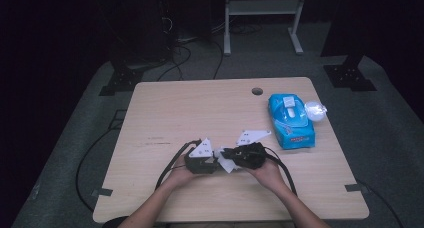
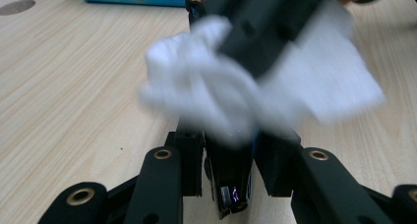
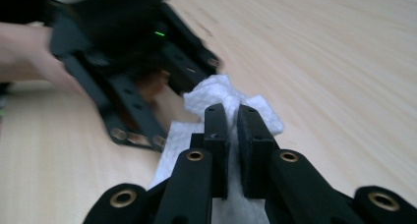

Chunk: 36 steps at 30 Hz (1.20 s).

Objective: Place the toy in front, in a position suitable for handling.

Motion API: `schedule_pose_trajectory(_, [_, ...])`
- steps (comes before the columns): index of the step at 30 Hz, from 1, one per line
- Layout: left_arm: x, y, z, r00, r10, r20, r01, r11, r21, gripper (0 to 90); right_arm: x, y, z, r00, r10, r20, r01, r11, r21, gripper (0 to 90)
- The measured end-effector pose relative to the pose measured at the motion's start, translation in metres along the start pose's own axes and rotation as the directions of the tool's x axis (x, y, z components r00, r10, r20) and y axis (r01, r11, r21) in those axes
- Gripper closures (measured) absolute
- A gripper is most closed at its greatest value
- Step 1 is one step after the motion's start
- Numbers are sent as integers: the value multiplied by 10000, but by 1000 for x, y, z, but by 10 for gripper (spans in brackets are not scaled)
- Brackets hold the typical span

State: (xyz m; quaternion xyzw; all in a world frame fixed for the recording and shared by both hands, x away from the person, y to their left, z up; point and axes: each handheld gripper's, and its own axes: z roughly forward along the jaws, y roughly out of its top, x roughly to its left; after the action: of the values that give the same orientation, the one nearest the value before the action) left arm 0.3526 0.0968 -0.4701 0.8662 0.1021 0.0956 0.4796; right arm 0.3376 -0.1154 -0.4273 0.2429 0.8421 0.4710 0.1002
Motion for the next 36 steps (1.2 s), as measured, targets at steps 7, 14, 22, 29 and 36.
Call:
schedule_pose_trajectory(7, [0,0,1,9998,-176,12,176,9998,-23,659,-13,-11,-13,9958,669,628,-656,9976,-220,829])
schedule_pose_trajectory(14, [0,2,1,9995,-271,-132,273,9995,151,658,-11,-12,-10,9974,600,411,-583,9974,-427,824])
schedule_pose_trajectory(22, [0,2,2,9989,-280,-363,285,9995,129,657,-18,-17,-17,9915,863,974,-813,9952,-538,824])
schedule_pose_trajectory(29, [0,1,1,9985,-208,-515,217,9996,172,657,-4,-9,-2,9981,405,457,-378,9975,-589,821])
schedule_pose_trajectory(36, [2,1,0,9980,-288,-566,296,9995,127,657,-28,-19,-19,9836,1065,1458,-980,9931,-641,823])
